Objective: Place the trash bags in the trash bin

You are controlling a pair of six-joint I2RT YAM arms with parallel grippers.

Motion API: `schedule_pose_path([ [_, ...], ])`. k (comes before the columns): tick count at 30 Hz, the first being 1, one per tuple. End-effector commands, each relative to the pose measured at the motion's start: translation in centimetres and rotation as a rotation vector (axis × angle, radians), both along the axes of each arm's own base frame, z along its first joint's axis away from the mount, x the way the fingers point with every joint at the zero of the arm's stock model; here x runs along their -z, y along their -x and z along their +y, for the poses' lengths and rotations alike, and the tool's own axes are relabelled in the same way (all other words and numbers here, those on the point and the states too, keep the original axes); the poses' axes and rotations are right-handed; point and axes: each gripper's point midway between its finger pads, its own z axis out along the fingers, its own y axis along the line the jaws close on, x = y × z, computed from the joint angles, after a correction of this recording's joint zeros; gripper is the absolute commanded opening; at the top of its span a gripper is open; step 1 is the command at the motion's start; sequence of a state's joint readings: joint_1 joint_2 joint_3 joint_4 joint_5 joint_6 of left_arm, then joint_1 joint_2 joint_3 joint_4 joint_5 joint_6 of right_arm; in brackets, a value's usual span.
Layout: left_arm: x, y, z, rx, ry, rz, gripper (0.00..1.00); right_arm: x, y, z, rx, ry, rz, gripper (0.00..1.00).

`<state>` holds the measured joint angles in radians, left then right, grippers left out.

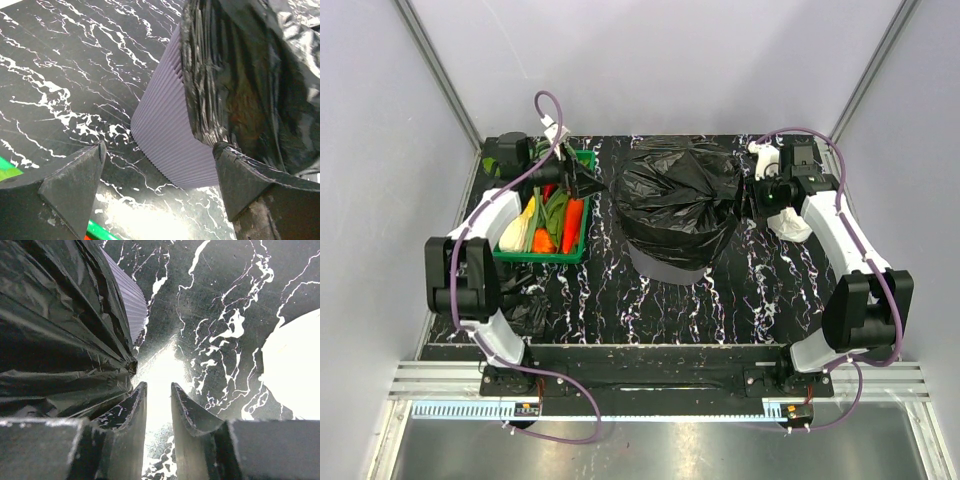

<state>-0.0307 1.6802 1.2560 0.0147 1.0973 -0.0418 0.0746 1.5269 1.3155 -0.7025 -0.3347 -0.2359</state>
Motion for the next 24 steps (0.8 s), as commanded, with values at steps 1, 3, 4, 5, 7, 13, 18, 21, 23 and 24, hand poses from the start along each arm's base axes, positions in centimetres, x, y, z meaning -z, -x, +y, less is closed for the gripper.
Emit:
schedule_pose_path([
  [1, -2.7, -1.5, -1.6, 0.092, 0.059, -0.104, 0.93, -1.9, -0.6, 0.4, -0.027, -0.025, -0.037, 0.30],
  [3, -2.6, -1.8, -2.2, 0.105, 0.066, -0.112, 0.93, -1.8, -0.6, 0.6, -0.031, -0.032, -0.030, 0.30],
  [4, -2.8, -1.7, -2.7, 0.125, 0.078, -0.124, 0.93, -1.8, -0.7, 0.7, -0.035, -0.036, -0.029, 0.29],
  [5, -2.7, -1.7, -3.1, 0.137, 0.091, -0.121, 0.93, -1.7, -0.7, 0.7, -0.035, -0.038, -0.026, 0.29],
  [7, -3.0, -1.5, -3.9, 0.182, 0.124, -0.110, 0.93, -1.7, -0.6, 0.8, -0.037, -0.042, -0.023, 0.29],
  [13, -3.4, 0.1, -5.6, 0.296, 0.211, -0.083, 0.91, -1.7, -0.4, 0.5, -0.036, -0.029, -0.027, 0.28],
  [18, -3.2, 0.8, -6.7, 0.353, 0.257, -0.038, 0.66, -1.5, -0.4, 0.6, -0.038, -0.034, -0.020, 0.27],
  [21, -3.0, 1.0, -7.1, 0.369, 0.279, -0.016, 0.44, -1.5, -0.4, 0.6, -0.039, -0.030, -0.019, 0.27],
  [23, -2.8, 1.1, -7.3, 0.368, 0.282, 0.004, 0.31, -1.5, -0.3, 0.6, -0.041, -0.029, -0.021, 0.26],
  [24, -2.7, 1.1, -7.4, 0.364, 0.281, 0.006, 0.23, -1.6, -0.4, 0.5, -0.039, -0.027, -0.026, 0.25],
])
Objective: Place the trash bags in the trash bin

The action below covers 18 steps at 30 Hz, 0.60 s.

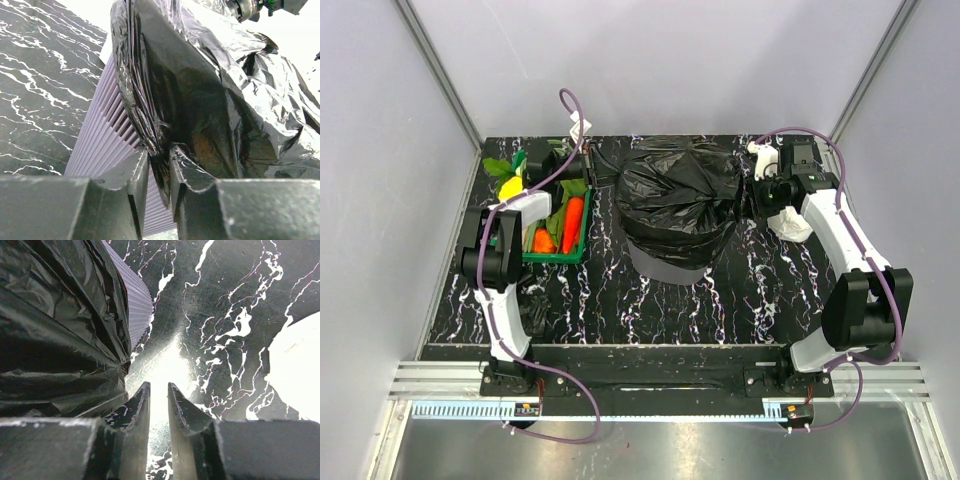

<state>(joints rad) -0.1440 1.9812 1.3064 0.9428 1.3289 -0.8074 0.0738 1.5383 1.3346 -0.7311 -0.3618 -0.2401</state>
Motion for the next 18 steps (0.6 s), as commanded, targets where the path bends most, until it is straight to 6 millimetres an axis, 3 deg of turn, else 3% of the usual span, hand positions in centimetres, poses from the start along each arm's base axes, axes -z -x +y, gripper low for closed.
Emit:
schedule_pose_path([
  [1, -1.1, 1.1, -0.4, 0.037, 0.014, -0.050, 0.14, -1.5, -0.6, 0.1, -0.020, -0.009, -0.045, 0.24],
  [3, -0.5, 0.4, -0.4, -0.018, -0.023, -0.021, 0.00, -1.6, -0.6, 0.0, -0.016, -0.004, -0.051, 0.24],
  [4, 0.1, 0.1, -0.4, -0.055, -0.070, -0.019, 0.00, -1.5, -0.6, -0.1, -0.013, 0.000, -0.050, 0.23],
  [5, 1.0, -0.5, -0.3, -0.102, -0.145, -0.127, 0.00, -1.6, -0.6, -0.1, -0.013, 0.002, -0.052, 0.22],
  [7, 1.7, 0.0, -0.6, -0.131, -0.229, -0.140, 0.00, -1.7, -0.5, -0.2, -0.012, 0.006, -0.058, 0.20],
  [11, 2.3, 0.2, -0.4, -0.175, -0.268, -0.136, 0.00, -1.1, -0.5, -0.3, -0.003, 0.010, -0.053, 0.01],
  [18, 3.8, 0.3, 0.0, -0.211, -0.327, -0.133, 0.00, -0.3, 0.0, 0.6, -0.039, -0.031, -0.043, 0.00],
])
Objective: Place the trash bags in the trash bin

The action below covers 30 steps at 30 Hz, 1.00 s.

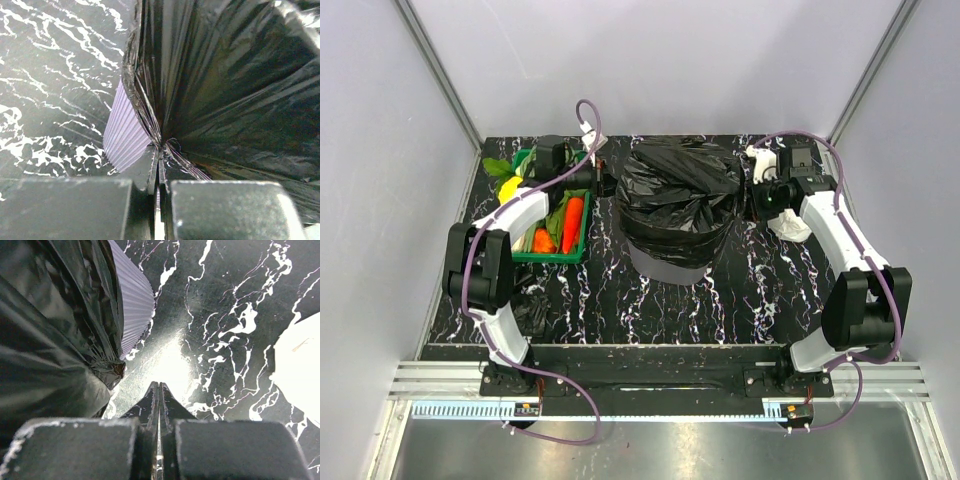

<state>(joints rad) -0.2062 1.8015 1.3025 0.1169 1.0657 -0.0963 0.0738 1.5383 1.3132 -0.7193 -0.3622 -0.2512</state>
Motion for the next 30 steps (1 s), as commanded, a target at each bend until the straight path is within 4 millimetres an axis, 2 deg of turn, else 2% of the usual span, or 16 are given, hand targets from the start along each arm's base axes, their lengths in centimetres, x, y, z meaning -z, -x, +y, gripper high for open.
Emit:
schedule_pose_path([
  [1, 0.5, 0.0, 0.5, -0.033, -0.075, -0.068, 0.00, -0.9, -0.1, 0.8, -0.038, -0.045, -0.038, 0.00],
  [5, 0.6, 0.1, 0.3, -0.029, -0.085, -0.066, 0.00, -1.6, 0.0, 0.1, -0.034, -0.007, -0.061, 0.00],
  [9, 0.2, 0.3, 0.3, -0.032, -0.101, -0.066, 0.00, -4.1, 0.1, -1.3, -0.020, 0.066, -0.149, 0.22],
  [12, -0.3, 0.4, 0.2, -0.031, -0.116, -0.077, 0.00, -5.8, 0.6, -1.8, -0.009, 0.061, -0.190, 0.34],
  [14, -0.8, 0.4, 0.2, -0.032, -0.125, -0.085, 0.00, -7.3, 1.0, -1.9, -0.010, -0.003, -0.218, 0.43],
  [15, -1.0, 0.5, 0.1, -0.031, -0.129, -0.085, 0.00, -8.1, 0.9, -2.8, 0.001, -0.040, -0.234, 0.50],
  [17, -1.5, 0.6, 0.0, -0.025, -0.137, -0.088, 0.00, -9.2, 1.4, -3.0, -0.050, -0.115, -0.261, 0.64],
  [20, -1.9, 0.6, -0.2, -0.023, -0.149, -0.095, 0.00, -9.3, 2.9, -2.2, -0.168, -0.149, -0.260, 0.82],
  [26, -2.0, 0.6, -0.1, -0.032, -0.169, -0.089, 0.00, -8.6, 4.2, 0.7, -0.364, -0.292, -0.233, 0.90],
  [30, -1.9, 0.6, 0.0, -0.039, -0.179, -0.082, 0.00, -8.4, 4.2, 1.3, -0.447, -0.307, -0.274, 0.93],
])
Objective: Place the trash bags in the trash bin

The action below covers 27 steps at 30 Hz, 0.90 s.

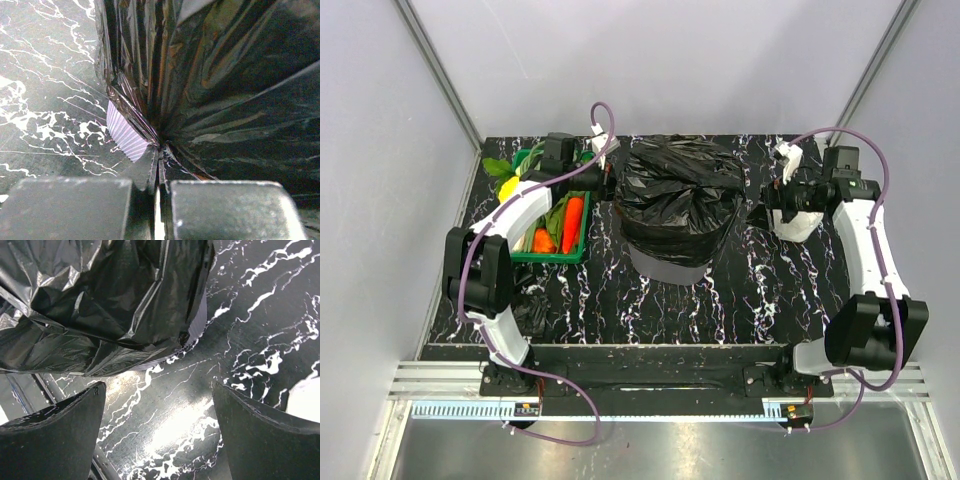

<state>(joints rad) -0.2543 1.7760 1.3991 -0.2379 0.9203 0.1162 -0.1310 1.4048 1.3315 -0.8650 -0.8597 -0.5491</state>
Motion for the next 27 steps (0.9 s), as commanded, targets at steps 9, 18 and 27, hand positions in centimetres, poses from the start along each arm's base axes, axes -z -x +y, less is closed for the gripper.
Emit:
schedule_pose_path([
  [9, -3.2, -0.9, -0.1, -0.017, -0.001, -0.085, 0.00, -2.6, -1.7, 2.1, -0.245, -0.056, -0.223, 0.92],
  [18, -3.2, -0.9, -0.4, -0.014, -0.011, -0.085, 0.00, -2.1, -2.4, 4.3, -0.335, -0.072, -0.234, 0.81],
  [27, -3.0, -0.8, -0.4, -0.009, -0.014, -0.081, 0.00, -1.1, -2.3, 4.6, -0.344, -0.063, -0.228, 0.36],
])
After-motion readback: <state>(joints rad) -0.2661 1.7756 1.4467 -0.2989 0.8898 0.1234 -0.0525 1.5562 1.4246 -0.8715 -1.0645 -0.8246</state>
